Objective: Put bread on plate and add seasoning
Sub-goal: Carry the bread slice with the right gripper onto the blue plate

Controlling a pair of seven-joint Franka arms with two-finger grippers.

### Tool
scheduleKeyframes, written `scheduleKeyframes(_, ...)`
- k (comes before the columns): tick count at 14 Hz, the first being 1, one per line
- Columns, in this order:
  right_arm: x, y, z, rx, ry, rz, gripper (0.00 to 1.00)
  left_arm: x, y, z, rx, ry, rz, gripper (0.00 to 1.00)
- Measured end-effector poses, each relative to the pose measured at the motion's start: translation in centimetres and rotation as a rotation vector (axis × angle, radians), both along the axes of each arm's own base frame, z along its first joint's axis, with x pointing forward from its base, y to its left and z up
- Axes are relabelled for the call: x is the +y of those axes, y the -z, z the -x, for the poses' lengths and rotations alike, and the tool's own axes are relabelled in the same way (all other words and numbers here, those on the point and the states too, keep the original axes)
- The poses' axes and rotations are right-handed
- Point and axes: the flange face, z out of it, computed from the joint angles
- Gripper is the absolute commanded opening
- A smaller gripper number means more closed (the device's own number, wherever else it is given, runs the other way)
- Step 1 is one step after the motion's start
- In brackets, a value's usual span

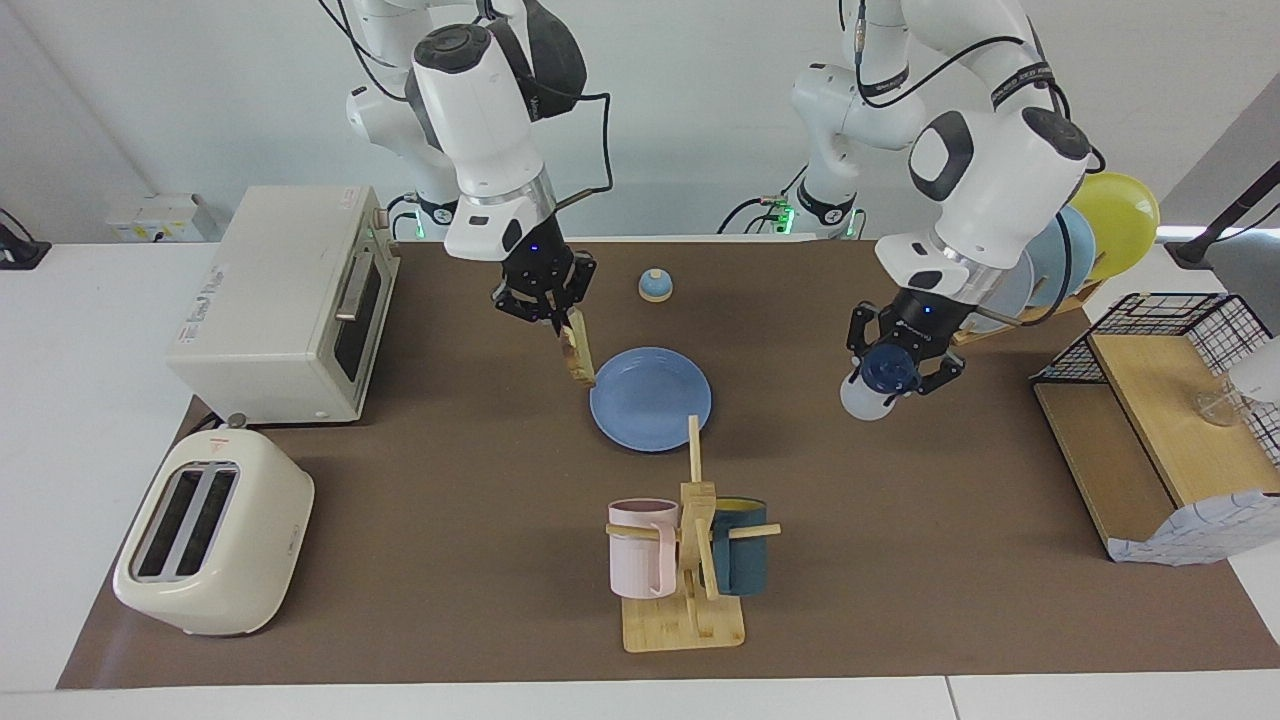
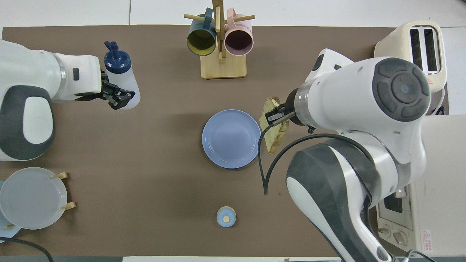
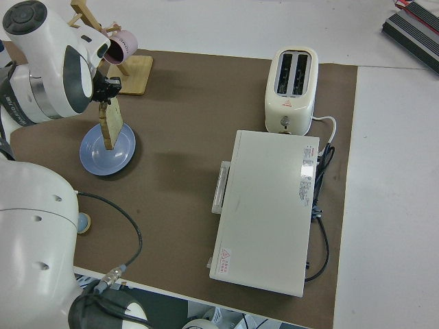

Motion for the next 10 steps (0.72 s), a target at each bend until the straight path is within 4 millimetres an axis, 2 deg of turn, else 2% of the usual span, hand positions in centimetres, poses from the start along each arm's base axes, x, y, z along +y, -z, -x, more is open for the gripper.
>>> scheduleKeyframes(2,0.7,1.1,0.2,0.014,0.022,-0.06,0.0,0.6,-1.8,2.6,0.042,0.144,-0.029,0.0)
scheduleKeyframes(3,0.7,2.2,0.2,0.017,0.038,-0.086,0.0,-0.2,-2.4,4.0,0.061,0.221,-0.052,0.0)
scheduleKeyframes(6,1.4,4.5,0.6,0.012,0.05,-0.108,0.0,-4.7,-2.3,7.3,0.076,0.362,-0.103,0.0)
scheduleKeyframes(8,3.2,5.5,1.3,-0.005,0.063,-0.122,0.0,-7.9,-1.2,9.8,0.091,0.446,-0.133,0.0)
scheduleKeyframes(10,4.9,5.9,1.9,-0.023,0.077,-0.139,0.0,-9.5,0.0,11.8,0.104,0.505,-0.173,0.0)
